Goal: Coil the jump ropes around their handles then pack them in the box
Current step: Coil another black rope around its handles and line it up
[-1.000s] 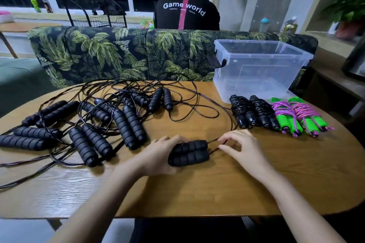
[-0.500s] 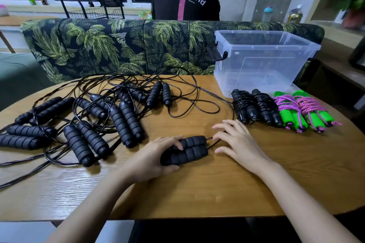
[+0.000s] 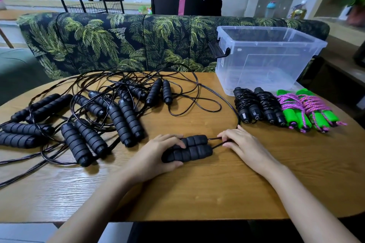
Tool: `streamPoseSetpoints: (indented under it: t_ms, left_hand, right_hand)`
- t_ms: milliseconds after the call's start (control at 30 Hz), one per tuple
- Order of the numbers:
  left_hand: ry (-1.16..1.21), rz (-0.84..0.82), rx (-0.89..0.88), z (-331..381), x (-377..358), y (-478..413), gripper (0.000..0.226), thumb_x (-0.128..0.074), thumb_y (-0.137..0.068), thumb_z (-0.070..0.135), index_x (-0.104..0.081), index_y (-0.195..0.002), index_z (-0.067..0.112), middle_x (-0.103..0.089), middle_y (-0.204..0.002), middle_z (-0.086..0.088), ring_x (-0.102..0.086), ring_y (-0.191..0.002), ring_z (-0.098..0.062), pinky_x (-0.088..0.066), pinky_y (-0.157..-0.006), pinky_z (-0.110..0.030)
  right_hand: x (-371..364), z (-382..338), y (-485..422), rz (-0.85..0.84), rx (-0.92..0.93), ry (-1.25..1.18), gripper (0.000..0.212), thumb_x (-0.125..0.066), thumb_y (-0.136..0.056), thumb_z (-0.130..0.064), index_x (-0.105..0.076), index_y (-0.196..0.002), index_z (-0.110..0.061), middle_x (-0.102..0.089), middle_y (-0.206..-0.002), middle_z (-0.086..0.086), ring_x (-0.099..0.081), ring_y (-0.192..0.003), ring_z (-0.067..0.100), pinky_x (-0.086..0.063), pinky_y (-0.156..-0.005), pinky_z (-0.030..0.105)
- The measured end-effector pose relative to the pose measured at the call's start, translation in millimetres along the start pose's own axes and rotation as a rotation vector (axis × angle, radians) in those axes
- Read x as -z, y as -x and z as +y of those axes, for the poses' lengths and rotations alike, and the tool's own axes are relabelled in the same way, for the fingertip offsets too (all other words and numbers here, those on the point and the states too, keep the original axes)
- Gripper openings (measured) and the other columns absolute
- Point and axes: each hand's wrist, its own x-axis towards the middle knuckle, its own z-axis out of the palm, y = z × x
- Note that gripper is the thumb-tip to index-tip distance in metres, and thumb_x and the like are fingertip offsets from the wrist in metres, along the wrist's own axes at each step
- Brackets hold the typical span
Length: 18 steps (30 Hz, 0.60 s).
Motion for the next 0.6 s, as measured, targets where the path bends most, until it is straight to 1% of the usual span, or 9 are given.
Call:
streamPoseSetpoints:
  t_ms: [33,100,167,200,233,300,400,500,600]
  left_hand:
    - [-0.003,0.007,-0.003,0,-1,0,0.037,-0.065,-0.08,0.05,-0.05,-0.113,0.047,-0.048,-0.139,0.022,-0.048,-0.123,-0.004,-0.041,-0.105,-0.031]
    - [-0.017,0.038,-0.005,1,-2,1,0.035,-0.063,-0.079,0.049,-0.051,-0.111,0.044,-0.051,-0.138,0.019,-0.052,-0.119,-0.008,-0.043,-0.102,-0.033]
    - [-0.052,0.09,0.008,-1,-5,-1,0.033,-0.062,-0.079,0.048,-0.054,-0.11,0.039,-0.055,-0.137,0.014,-0.056,-0.113,-0.014,-0.048,-0.097,-0.038]
    - [-0.076,0.115,0.022,-2,-7,-3,0.033,-0.062,-0.08,0.047,-0.056,-0.11,0.035,-0.057,-0.137,0.012,-0.058,-0.109,-0.017,-0.049,-0.094,-0.04]
    - [-0.107,0.138,0.039,-3,-8,-5,0.033,-0.062,-0.08,0.046,-0.058,-0.11,0.032,-0.058,-0.137,0.01,-0.058,-0.105,-0.019,-0.051,-0.09,-0.042]
    - [-0.185,0.181,0.081,-4,-9,-12,0.034,-0.063,-0.08,0.042,-0.061,-0.11,0.027,-0.059,-0.136,0.005,-0.058,-0.101,-0.023,-0.051,-0.087,-0.045]
    - [-0.26,0.211,0.178,-4,-12,-23,0.034,-0.072,-0.082,0.031,-0.063,-0.114,0.023,-0.057,-0.139,0.002,-0.057,-0.105,-0.028,-0.048,-0.088,-0.044]
    - [-0.221,0.295,0.281,-7,-13,-34,0.034,-0.076,-0.079,0.027,-0.064,-0.11,0.02,-0.064,-0.128,0.001,-0.06,-0.099,-0.032,-0.05,-0.084,-0.045]
    - [-0.166,0.342,0.33,-8,-12,-44,0.034,-0.078,-0.078,0.025,-0.066,-0.109,0.02,-0.069,-0.117,0.001,-0.062,-0.096,-0.032,-0.051,-0.083,-0.044]
  right_hand:
    - [1,-1,0,0.009,-0.016,0.018,0.009,-0.059,-0.095,-0.028,-0.057,-0.103,-0.028,-0.06,-0.116,-0.022,-0.051,-0.114,-0.005,-0.019,-0.119,0.024]
    - [5,-1,1,0.021,-0.037,0.08,0.028,-0.059,-0.095,-0.026,-0.058,-0.123,-0.026,-0.058,-0.121,-0.019,-0.043,-0.118,-0.006,-0.018,-0.114,0.017]
    - [5,1,1,0.052,0.008,0.177,0.031,-0.062,-0.095,-0.02,-0.061,-0.126,-0.022,-0.06,-0.119,-0.014,-0.043,-0.114,-0.007,-0.035,-0.107,0.019]
    - [3,1,0,0.081,0.036,0.216,0.03,-0.065,-0.093,-0.015,-0.063,-0.123,-0.02,-0.061,-0.114,-0.011,-0.043,-0.106,-0.009,-0.047,-0.095,0.02]
    - [1,1,0,0.104,0.041,0.243,0.029,-0.068,-0.091,-0.011,-0.064,-0.119,-0.018,-0.061,-0.109,-0.009,-0.043,-0.098,-0.01,-0.05,-0.079,0.016]
    - [-1,-2,-4,0.143,0.004,0.284,0.022,-0.07,-0.09,-0.012,-0.065,-0.111,-0.015,-0.061,-0.101,-0.006,-0.05,-0.091,-0.004,-0.04,-0.066,0.012]
    - [-6,-5,-8,0.276,0.038,0.392,0.017,-0.077,-0.082,-0.022,-0.066,-0.088,-0.011,-0.061,-0.082,-0.002,-0.062,-0.078,0.019,-0.049,-0.061,0.029]
    - [-8,-13,-6,0.357,0.042,0.451,0.022,-0.073,-0.081,-0.031,-0.062,-0.076,-0.013,-0.06,-0.071,-0.003,-0.058,-0.071,0.021,-0.051,-0.063,0.031]
    - [-11,-30,0,0.377,0.043,0.435,0.023,-0.06,-0.087,-0.036,-0.062,-0.075,-0.016,-0.062,-0.069,-0.006,-0.057,-0.067,0.019,-0.05,-0.061,0.031]
